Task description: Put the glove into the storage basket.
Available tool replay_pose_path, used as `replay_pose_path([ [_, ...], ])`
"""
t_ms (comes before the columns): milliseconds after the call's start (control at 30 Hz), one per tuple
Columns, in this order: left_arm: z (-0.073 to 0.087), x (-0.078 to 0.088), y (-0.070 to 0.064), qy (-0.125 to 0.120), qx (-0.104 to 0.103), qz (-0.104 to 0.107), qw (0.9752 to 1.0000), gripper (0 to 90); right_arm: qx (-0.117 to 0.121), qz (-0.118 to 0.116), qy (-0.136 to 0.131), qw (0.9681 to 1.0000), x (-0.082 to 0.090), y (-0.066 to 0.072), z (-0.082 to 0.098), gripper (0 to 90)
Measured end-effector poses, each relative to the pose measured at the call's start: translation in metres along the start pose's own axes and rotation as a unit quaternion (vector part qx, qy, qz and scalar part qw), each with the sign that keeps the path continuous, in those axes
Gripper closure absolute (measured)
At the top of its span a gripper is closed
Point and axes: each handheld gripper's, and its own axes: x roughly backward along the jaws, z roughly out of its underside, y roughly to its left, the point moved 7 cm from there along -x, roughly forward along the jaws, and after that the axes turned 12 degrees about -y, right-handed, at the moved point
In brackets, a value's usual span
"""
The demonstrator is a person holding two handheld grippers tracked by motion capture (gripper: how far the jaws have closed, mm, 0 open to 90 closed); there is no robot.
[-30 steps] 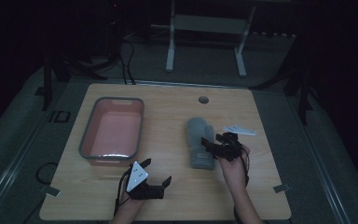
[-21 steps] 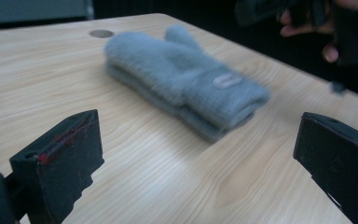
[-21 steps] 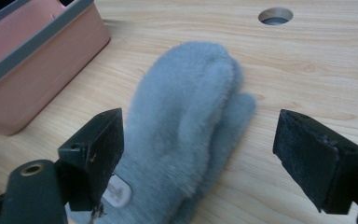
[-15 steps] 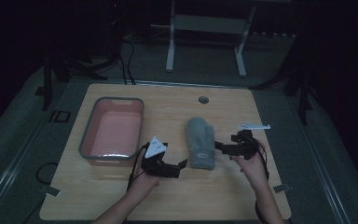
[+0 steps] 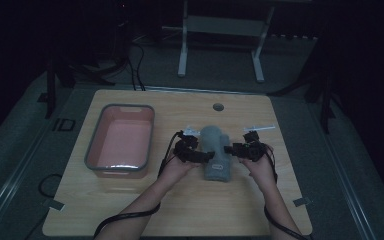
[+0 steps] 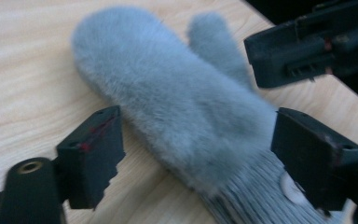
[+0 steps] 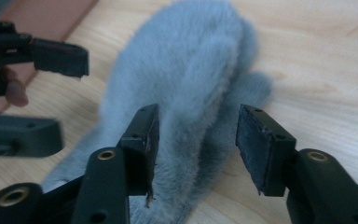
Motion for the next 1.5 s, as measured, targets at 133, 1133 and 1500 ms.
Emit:
replay_pose_path([
  [133,0.009,-0.017,0.007,0.048,-0.009,-0.008,0.9988,18.9,0.003,0.001,0.03,0.9995,-0.015,-0.005,0.012,45.7],
  [1133,0.0,-0.02,-0.007,0.035,0.057,0.055,0.9963,75.5,0.024,0.006,0.002,0.9997,-0.015,0.013,0.016,80.4],
  [1500,-0.029,0.012,-0.008,0.023,0.039,0.048,0.9978,76.1,0.029,-0.009,-0.022,0.9993,-0.001,0.037,-0.015,80.8],
])
